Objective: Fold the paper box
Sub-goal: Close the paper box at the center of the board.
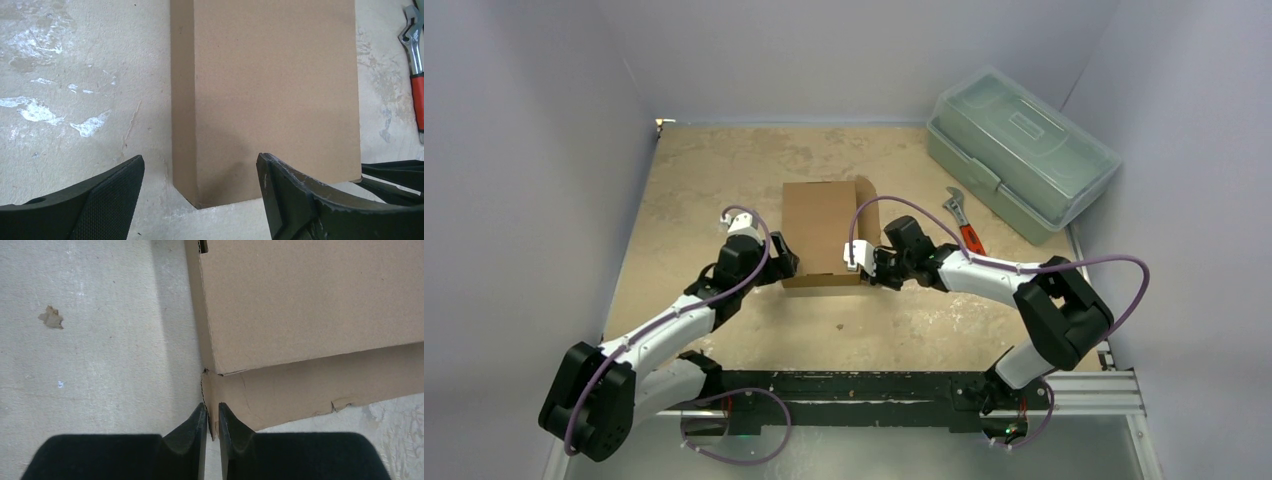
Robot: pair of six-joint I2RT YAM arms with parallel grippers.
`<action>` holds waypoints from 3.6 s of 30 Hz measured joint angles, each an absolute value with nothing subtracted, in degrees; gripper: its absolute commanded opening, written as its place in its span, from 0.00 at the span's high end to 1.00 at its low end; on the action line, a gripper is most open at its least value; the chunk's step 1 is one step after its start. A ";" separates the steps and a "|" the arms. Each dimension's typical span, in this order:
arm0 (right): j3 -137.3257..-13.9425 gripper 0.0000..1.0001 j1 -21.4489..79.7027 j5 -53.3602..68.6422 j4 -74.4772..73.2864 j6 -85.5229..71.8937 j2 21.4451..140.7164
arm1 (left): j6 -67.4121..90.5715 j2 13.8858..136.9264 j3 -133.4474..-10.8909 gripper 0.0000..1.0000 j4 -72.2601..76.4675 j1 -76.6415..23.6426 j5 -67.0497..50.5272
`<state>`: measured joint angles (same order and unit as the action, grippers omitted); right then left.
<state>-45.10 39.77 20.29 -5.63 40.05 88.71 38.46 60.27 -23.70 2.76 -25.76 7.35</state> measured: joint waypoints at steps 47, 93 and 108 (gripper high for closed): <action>-48.07 1.00 39.29 19.79 -6.44 33.56 90.02 | 36.75 66.50 -25.21 0.35 6.74 -25.76 3.97; -54.63 0.73 40.84 18.98 -12.19 33.52 93.69 | 33.36 73.52 -29.15 0.43 10.09 -24.80 -0.40; -54.63 0.61 32.01 30.76 -15.59 38.17 80.09 | 35.29 60.05 -29.76 0.33 -1.23 -25.21 3.33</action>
<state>-54.63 32.01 30.76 -15.59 38.17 80.09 35.29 60.05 -29.76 -1.23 -25.21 3.33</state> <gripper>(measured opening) 0.494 0.720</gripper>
